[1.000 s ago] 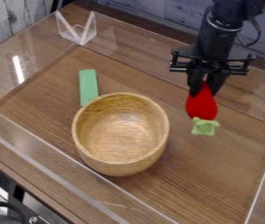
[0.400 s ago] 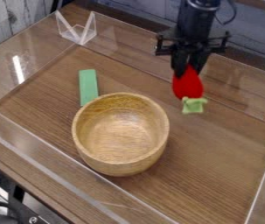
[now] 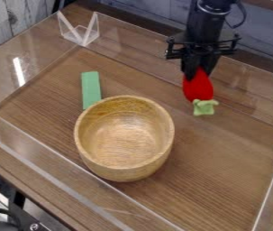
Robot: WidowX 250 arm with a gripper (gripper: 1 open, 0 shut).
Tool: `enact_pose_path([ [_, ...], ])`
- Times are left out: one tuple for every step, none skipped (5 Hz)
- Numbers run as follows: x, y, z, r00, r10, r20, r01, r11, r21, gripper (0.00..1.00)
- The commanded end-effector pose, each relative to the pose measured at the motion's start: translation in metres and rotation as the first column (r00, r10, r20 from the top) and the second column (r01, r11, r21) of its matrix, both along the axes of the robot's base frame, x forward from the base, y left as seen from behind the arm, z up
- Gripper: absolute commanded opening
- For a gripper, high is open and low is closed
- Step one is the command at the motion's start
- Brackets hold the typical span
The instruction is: Move the red object to the left side of the table
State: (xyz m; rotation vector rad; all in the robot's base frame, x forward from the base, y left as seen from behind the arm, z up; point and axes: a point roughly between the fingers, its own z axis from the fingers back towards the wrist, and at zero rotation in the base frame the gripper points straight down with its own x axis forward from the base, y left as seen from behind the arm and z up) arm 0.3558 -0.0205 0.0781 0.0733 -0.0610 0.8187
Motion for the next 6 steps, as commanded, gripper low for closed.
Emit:
enact_pose_path([
  [0.013,0.005,0.02,0.998,0.008,0.064,-0.008,1.0,-0.001,0.0],
  [0.015,0.009,0.006,0.998,-0.009,0.065,0.009,1.0,-0.002,0.0],
  [0.016,0.014,-0.006,0.997,-0.029,0.068,0.03,1.0,-0.008,0.0],
  [0.015,0.02,-0.001,0.996,0.046,0.071,-0.045,0.999,-0.014,0.0],
  [0.013,0.026,0.005,0.991,0.116,0.072,-0.114,0.993,-0.021,0.0],
  [0.016,0.028,0.007,0.992,0.104,0.072,-0.102,0.994,-0.029,0.0],
])
